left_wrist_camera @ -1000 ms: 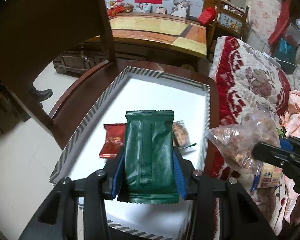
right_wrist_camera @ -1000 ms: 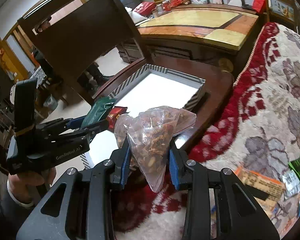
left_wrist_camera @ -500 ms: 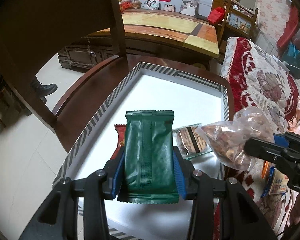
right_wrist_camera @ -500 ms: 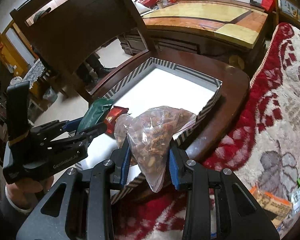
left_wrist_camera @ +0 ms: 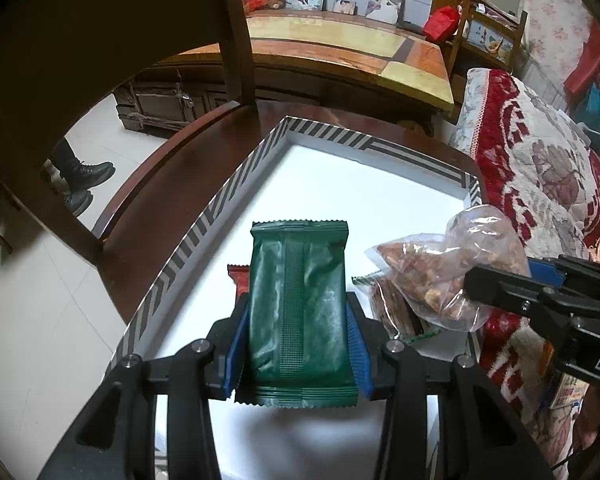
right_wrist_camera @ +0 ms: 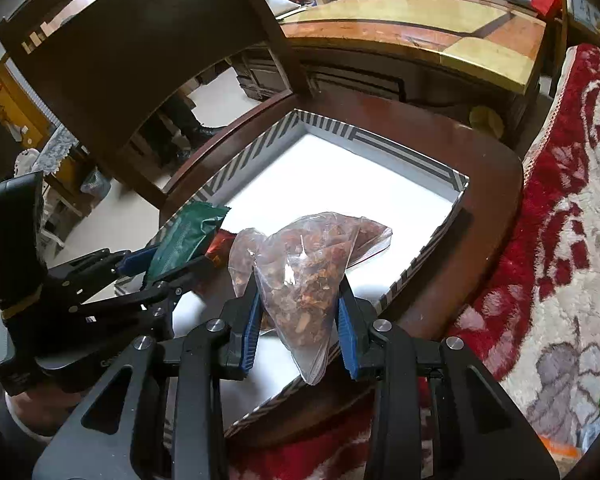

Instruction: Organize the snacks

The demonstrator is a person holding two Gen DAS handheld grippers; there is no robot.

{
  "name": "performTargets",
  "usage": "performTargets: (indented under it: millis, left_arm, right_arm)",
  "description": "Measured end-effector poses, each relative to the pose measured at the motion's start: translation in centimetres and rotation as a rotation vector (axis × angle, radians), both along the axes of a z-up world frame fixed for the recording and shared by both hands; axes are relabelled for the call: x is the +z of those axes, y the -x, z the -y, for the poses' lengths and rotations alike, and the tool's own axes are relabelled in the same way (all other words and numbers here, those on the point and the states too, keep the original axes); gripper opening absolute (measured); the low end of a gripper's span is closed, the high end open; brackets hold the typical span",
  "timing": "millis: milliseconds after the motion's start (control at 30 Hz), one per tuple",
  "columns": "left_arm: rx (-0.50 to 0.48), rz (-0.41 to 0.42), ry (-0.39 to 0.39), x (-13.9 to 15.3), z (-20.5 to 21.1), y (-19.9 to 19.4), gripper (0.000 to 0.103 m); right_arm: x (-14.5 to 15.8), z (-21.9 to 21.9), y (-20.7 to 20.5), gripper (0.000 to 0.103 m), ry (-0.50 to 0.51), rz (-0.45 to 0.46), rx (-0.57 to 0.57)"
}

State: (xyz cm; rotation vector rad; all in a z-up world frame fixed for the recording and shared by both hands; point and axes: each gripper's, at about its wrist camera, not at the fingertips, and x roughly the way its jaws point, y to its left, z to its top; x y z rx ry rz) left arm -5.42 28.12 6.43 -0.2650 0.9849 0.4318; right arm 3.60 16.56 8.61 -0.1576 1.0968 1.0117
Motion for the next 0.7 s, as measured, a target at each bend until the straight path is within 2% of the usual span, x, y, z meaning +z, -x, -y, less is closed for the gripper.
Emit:
performTargets:
  millis: [500, 533, 600, 633, 667, 700]
  left_arm:
    - [0.011, -0.052, 0.016, -1.6, -0.7, -2.4, 0.046]
    - [0.016, -0.057, 0.019, -1.7, -0.8, -2.4, 0.049]
    - [0.033, -0.056, 0.015, -1.8, -1.0, -2.5, 0.053]
    - [0.043, -0.057, 0.015, -1.8, -1.1, -2.4, 0.056]
    - [0.051, -0.056, 0.022, -1.8, -1.3, -2.4, 0.059]
    - [0.059, -0.055, 0.032, -1.8, -1.4, -2.3, 0.066]
  right_arm:
    - [-1.9, -2.2, -2.4, 0.032, 0.040, 0.001, -0.025]
    - [-2.0, -2.3, -2.5, 0.033, 0.040, 0.004, -0.028]
    - [-2.4, -2.7, -2.8, 0.042, 0.051, -0.005, -0.023]
    - [-2.5, -2.9, -2.8, 0.055, 0.066, -0.004, -0.022]
    - [-2.5, -2.9, -2.7, 0.061, 0.082, 0.008, -0.021]
    - [-2.5, -2.9, -2.6, 0.062, 0.092, 0.023, -0.017]
